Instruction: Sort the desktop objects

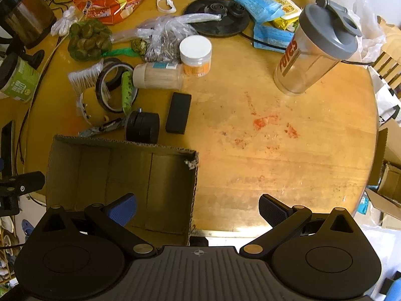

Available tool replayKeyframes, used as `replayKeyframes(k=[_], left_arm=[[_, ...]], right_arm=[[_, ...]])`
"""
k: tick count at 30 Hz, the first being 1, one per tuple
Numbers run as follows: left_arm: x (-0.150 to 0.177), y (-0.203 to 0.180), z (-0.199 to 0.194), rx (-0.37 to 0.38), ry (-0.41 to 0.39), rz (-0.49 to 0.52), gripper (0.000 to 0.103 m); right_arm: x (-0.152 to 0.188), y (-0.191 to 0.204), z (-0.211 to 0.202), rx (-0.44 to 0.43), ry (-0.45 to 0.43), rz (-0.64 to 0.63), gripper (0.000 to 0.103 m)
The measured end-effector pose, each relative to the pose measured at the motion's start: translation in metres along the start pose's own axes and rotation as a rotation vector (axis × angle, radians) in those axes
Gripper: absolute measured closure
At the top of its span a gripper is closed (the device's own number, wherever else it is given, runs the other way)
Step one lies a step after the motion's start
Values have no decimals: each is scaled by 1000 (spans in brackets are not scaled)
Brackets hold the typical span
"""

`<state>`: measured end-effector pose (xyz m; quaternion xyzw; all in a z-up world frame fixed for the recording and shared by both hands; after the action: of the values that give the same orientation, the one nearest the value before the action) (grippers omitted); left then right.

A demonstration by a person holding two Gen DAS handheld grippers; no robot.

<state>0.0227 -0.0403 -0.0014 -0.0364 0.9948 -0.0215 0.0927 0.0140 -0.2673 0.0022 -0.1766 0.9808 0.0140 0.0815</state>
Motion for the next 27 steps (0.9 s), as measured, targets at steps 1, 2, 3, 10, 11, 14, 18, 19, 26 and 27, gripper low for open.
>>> replayKeyframes(k=[1, 2, 3, 10, 11, 14, 18, 19, 26, 27], left_arm=[[-1, 0, 0, 2, -2, 1, 0], [-2, 1, 0, 5, -5, 1, 0], [-3, 1, 0, 7, -7, -1, 0], [-13, 2, -1, 21, -26, -10, 0], [-15, 2, -1, 22, -28, -11, 0], [-17, 2, -1, 23, -31, -15, 0], [-19, 2, 0, 26, -30, -22, 0], [-19, 3, 0, 26, -29, -24, 0], [-20, 7, 2, 26, -18, -42, 0], [-20, 7, 2, 26, -18, -43, 0]], right_arm=[[-1, -3, -2, -5, -10, 5, 0], [-3, -5, -3, -10, -21, 12, 0], [-5, -8, -5, -15, -32, 18, 0], [-15, -17, -10, -24, -66, 21, 0], [-16, -17, -9, -29, -68, 23, 0], [-18, -17, -8, -45, -71, 27, 0], [-21, -15, -5, -68, -70, 28, 0], [-22, -14, -4, -75, -70, 28, 0], [-34, -7, 4, -99, -65, 33, 0], [-36, -5, 5, -97, -64, 29, 0]])
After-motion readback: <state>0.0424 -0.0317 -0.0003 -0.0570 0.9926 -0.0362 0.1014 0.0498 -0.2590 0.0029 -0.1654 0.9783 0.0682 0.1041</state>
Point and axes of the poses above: each gripper's, at about its wrist camera, not at the fingertips, and z roughly the way its jaws point, y to its left, x to its underside, the point moved 1 cm from there along z, roughly the way its jaws point, and after that the axes turned 9 degrees about -z, right-handed, at the moved point
